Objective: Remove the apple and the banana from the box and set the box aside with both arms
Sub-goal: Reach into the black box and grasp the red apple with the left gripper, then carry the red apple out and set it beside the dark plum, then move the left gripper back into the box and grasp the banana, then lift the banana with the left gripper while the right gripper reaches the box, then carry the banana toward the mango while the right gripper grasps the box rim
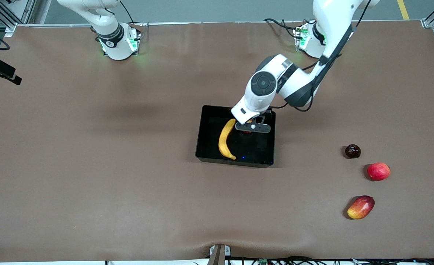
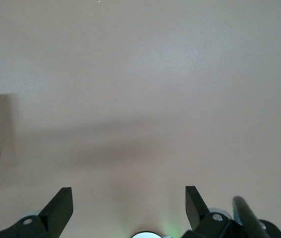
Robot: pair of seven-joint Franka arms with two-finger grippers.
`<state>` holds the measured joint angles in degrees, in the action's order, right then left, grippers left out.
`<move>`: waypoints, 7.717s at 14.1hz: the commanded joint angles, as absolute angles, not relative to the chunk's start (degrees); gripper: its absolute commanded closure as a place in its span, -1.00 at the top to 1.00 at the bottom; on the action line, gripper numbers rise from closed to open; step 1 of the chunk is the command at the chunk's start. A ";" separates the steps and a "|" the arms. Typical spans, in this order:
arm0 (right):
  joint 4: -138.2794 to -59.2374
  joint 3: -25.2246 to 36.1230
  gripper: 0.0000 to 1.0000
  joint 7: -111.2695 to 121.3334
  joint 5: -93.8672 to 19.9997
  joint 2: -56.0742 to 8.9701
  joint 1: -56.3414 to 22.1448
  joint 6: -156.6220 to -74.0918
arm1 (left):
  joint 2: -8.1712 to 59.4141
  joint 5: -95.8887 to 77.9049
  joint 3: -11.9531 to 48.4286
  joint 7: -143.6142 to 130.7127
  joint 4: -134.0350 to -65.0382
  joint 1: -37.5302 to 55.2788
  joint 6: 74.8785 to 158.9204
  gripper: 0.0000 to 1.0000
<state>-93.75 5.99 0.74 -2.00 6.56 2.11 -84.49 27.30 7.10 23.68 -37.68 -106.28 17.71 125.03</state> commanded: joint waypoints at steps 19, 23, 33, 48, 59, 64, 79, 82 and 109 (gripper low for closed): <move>-93.87 5.27 1.00 1.23 -3.25 6.77 3.69 -84.02 | 24.45 10.99 23.47 -36.14 -90.89 14.42 108.38 -1.00; -93.78 5.27 1.00 1.23 -3.25 6.77 3.69 -84.02 | 20.75 10.20 23.64 -23.06 -91.05 4.59 105.21 -1.00; -93.87 5.27 1.00 1.23 -3.25 6.77 3.78 -83.93 | 30.84 9.14 22.94 -4.66 -92.10 -11.42 112.22 -1.00; -93.87 5.27 1.00 1.23 -3.25 6.59 4.04 -83.94 | 39.56 18.28 22.50 -7.65 -94.48 -13.00 122.87 1.00; -93.69 5.27 1.00 1.23 -4.83 6.42 4.57 -83.94 | 32.17 18.19 37.52 -26.30 -93.69 -6.61 119.53 1.00; -93.25 5.19 1.00 1.14 -5.88 5.10 4.74 -84.11 | 36.46 20.73 37.09 -39.01 -90.18 7.46 121.02 1.00; -92.11 4.83 1.00 10.72 -6.41 -3.85 6.86 -84.73 | 49.04 26.01 26.46 -45.00 -89.56 21.88 140.36 -0.18; -91.67 4.83 1.00 10.64 -6.77 -7.11 4.32 -84.90 | 48.17 26.54 26.46 -44.30 -89.65 21.80 139.66 -1.00; -92.29 4.92 1.00 -34.62 -13.89 -33.39 -37.78 -125.31 | 36.90 20.83 31.38 16.74 -84.48 -12.65 124.37 -1.00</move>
